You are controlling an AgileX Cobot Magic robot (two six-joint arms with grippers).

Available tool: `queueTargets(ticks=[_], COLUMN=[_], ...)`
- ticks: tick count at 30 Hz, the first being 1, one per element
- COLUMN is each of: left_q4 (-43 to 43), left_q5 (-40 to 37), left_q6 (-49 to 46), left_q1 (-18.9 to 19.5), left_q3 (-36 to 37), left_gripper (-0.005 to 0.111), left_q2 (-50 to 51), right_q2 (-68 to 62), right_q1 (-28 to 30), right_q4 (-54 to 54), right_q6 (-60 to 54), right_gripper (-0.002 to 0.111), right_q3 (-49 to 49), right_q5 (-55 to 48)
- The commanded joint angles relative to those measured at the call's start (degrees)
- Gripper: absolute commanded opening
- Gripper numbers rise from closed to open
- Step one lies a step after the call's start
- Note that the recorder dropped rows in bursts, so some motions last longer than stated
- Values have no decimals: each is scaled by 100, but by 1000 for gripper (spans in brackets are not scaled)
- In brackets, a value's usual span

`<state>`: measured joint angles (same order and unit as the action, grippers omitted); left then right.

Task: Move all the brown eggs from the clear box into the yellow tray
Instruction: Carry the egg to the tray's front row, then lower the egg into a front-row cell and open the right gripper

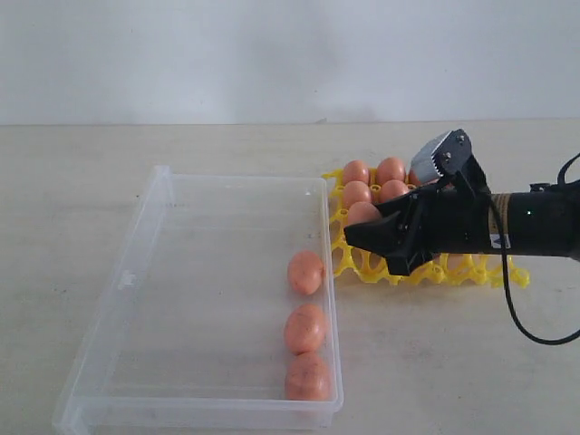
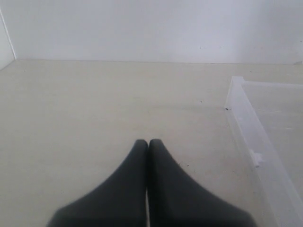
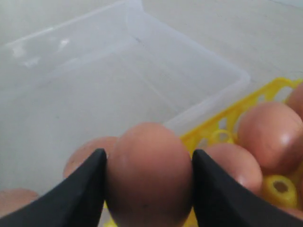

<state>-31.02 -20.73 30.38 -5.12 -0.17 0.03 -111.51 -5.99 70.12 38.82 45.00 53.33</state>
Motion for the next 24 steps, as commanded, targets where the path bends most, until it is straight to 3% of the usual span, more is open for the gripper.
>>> queueTargets(ticks=[1, 17, 21, 24], left_q4=[-24, -24, -24, -24], left_q5=[-9, 15, 15, 15], left_q6=[-2, -2, -2, -2], left_q1=[-11, -11, -11, -11], left_q3=[17, 17, 17, 17], left_gripper=[-4, -4, -4, -4], left_q2=[-3, -3, -3, -3], right_q2=[-45, -248, -226, -226], right_q1=[-5, -200, -200, -200], right_q4=[-105, -561, -518, -518], right_q6=[-84, -69, 99, 113], right_gripper=[0, 1, 15, 34], right_q3=[-26, -26, -26, -26], right_q5=[-418, -367, -344, -337])
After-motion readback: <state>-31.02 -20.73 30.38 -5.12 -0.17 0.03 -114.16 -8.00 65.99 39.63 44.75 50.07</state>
